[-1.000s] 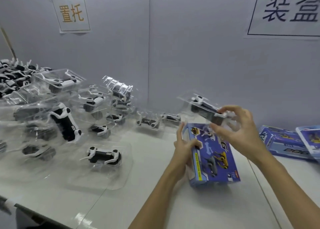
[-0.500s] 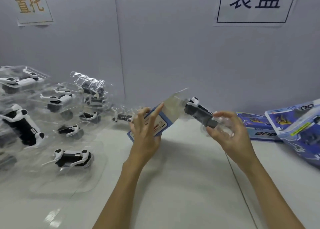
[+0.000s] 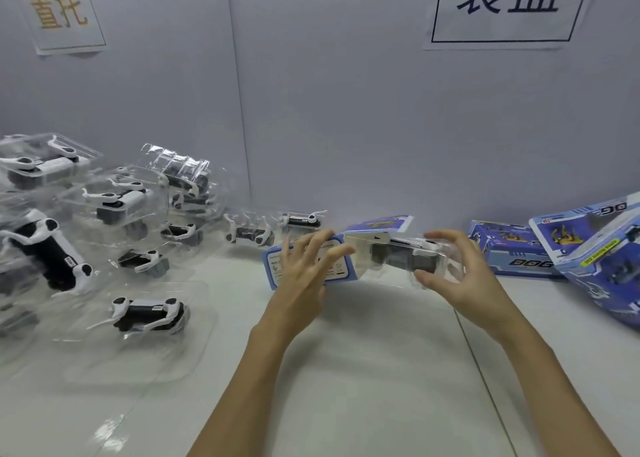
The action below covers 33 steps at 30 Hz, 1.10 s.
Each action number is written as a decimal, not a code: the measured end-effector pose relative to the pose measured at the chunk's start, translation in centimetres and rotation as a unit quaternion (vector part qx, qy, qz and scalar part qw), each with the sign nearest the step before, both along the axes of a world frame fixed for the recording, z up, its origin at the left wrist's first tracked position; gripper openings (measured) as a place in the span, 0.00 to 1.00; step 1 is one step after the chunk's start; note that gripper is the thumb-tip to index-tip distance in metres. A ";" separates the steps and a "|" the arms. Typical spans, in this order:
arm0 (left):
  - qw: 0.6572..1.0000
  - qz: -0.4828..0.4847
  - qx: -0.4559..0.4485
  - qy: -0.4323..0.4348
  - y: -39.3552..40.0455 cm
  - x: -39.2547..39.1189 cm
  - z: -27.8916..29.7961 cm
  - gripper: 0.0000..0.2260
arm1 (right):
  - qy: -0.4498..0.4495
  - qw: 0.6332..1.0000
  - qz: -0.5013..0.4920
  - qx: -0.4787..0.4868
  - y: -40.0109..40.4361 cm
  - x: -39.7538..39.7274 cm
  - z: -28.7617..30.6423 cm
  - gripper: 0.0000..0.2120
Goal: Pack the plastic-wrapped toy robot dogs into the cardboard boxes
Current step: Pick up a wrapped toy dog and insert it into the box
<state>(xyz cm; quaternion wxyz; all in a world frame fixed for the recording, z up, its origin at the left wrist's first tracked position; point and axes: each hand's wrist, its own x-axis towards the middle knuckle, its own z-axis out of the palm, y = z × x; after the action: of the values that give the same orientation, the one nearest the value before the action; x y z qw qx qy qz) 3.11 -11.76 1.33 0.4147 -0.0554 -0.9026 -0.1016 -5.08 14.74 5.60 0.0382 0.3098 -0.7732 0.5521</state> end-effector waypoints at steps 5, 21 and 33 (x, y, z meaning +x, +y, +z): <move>0.994 0.006 -0.110 0.024 1.2 -0.9 -1.1 0.43 | -0.019 0.999 0.026 -0.042 -0.6 -0.3 -0.8 0.39; 0.995 -0.017 -0.074 0.060 5.5 -1.0 -1.9 0.48 | -0.004 0.980 0.034 -0.196 -7.3 4.6 -4.2 0.28; 0.861 -0.262 0.432 -0.062 3.8 0.5 1.7 0.42 | 0.074 0.977 -0.057 -0.191 -3.1 0.6 -1.9 0.25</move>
<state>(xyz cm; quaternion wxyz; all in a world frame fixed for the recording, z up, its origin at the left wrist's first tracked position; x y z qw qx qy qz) 3.64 -7.94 3.00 0.2988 -0.0990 -0.7443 -0.5891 -4.48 11.67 3.70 0.1850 0.2926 -0.6651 0.6616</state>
